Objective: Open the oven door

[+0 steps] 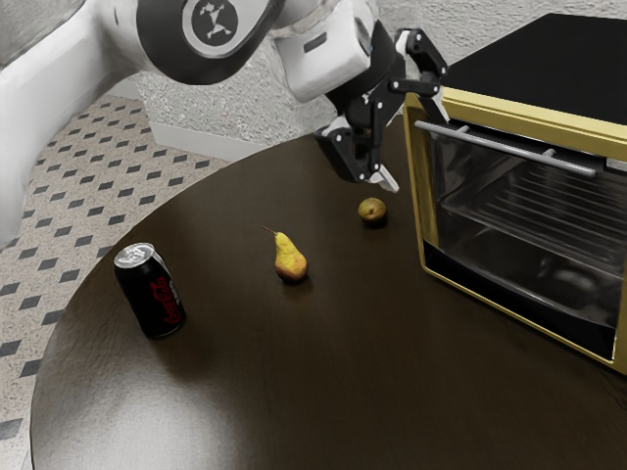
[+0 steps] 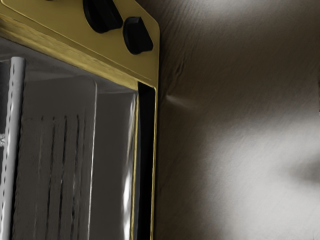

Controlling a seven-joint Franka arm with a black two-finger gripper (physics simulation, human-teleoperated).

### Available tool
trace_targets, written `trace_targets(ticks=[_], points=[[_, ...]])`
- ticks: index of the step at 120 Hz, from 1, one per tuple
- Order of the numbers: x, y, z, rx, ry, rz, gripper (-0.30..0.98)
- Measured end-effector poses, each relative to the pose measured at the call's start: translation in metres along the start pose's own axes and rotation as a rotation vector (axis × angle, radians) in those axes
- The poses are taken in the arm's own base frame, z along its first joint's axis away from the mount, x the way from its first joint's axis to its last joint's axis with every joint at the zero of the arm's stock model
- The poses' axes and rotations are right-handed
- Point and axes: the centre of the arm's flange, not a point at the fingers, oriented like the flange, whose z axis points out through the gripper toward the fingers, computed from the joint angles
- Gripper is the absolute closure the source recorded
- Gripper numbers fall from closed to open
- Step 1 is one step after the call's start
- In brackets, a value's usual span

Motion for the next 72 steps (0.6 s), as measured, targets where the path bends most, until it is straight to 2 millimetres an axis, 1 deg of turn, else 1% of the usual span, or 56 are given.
trace_targets(ticks=[8, 13, 22, 29, 51, 72], points=[[-0.007, -0.005, 0.022, -0.024, 0.006, 0.02, 0.0], [-0.009, -0.009, 0.029, -0.026, 0.012, 0.032, 0.0], [-0.014, -0.021, 0.049, -0.023, 0.043, 0.05, 0.0], [-0.014, -0.027, 0.059, -0.015, 0.061, 0.066, 0.0], [-0.003, -0.041, 0.072, 0.023, 0.103, 0.124, 0.0], [-0.01, -0.047, 0.087, 0.033, 0.106, 0.144, 0.0]])
